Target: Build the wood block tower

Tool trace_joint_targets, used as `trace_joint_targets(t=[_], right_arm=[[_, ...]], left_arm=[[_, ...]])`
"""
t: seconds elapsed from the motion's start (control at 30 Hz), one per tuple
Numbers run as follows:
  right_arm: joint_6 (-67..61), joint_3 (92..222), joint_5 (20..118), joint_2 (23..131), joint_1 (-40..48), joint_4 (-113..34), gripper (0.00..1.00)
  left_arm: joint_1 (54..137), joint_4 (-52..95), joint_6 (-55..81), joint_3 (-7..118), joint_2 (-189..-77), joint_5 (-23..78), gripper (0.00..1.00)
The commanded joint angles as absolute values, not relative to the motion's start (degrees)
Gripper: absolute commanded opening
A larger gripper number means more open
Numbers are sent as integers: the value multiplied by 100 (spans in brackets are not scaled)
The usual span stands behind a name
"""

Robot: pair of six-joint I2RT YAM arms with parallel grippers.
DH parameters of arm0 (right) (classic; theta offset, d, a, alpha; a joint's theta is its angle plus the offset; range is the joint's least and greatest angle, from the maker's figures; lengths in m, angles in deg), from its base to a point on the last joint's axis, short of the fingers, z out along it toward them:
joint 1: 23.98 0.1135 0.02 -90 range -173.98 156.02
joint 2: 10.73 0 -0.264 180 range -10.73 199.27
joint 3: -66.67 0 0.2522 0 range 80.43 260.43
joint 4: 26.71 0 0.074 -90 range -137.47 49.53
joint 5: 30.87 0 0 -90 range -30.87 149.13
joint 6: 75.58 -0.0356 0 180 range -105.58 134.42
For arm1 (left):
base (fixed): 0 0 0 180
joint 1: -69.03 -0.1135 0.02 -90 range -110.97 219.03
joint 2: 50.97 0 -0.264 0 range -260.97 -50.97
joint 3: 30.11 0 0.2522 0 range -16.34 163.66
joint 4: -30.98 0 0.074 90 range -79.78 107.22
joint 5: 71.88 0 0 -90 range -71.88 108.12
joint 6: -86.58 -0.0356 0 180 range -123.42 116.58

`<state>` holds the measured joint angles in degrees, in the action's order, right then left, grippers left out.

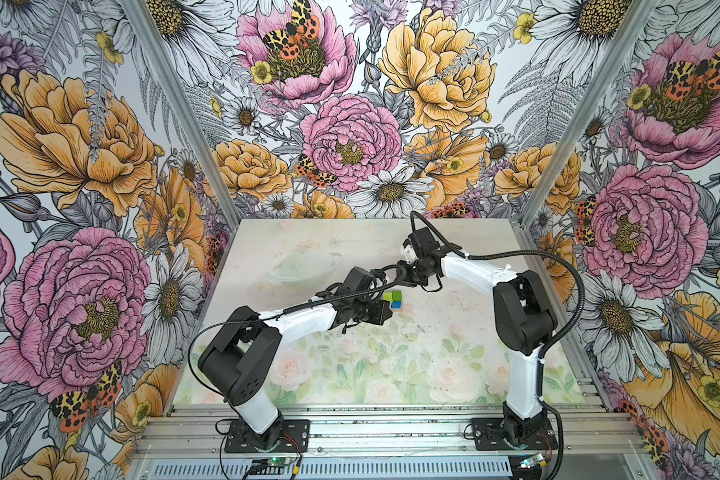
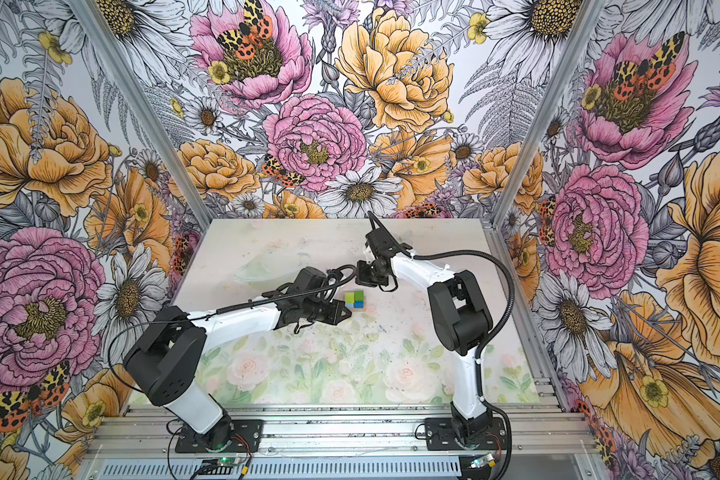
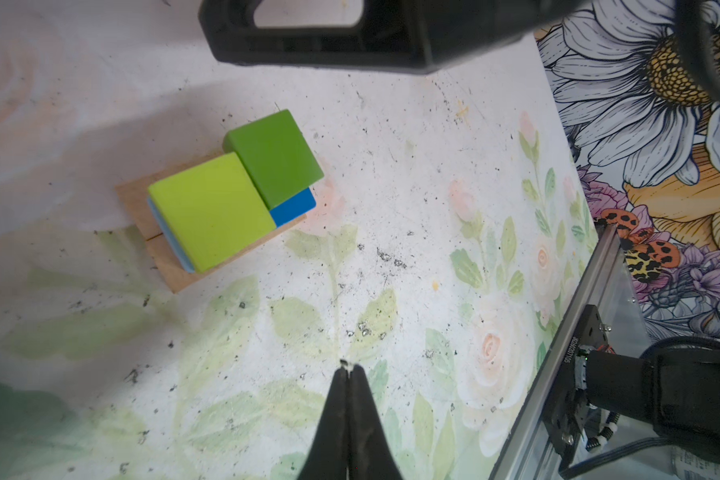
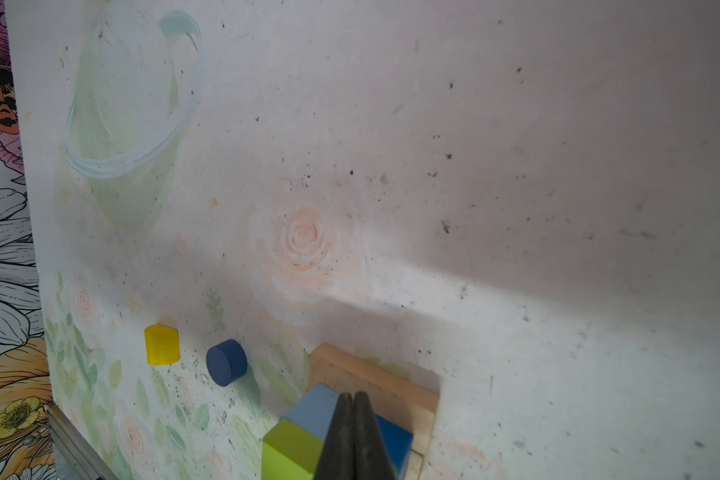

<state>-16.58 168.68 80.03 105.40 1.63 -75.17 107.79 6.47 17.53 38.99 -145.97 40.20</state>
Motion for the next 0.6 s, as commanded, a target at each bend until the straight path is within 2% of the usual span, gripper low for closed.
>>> trace_joint_targets(t=[0.0,0.57], right_arm=[[-1722,16806,8040,10557,195,-7378,0],[-1774,16666,7943,10462,206,-7378,0]], left_arm=[[10749,798,1822,4066,-14734,4184,0],[10587,766,1836,4274,-15068,4198,0]])
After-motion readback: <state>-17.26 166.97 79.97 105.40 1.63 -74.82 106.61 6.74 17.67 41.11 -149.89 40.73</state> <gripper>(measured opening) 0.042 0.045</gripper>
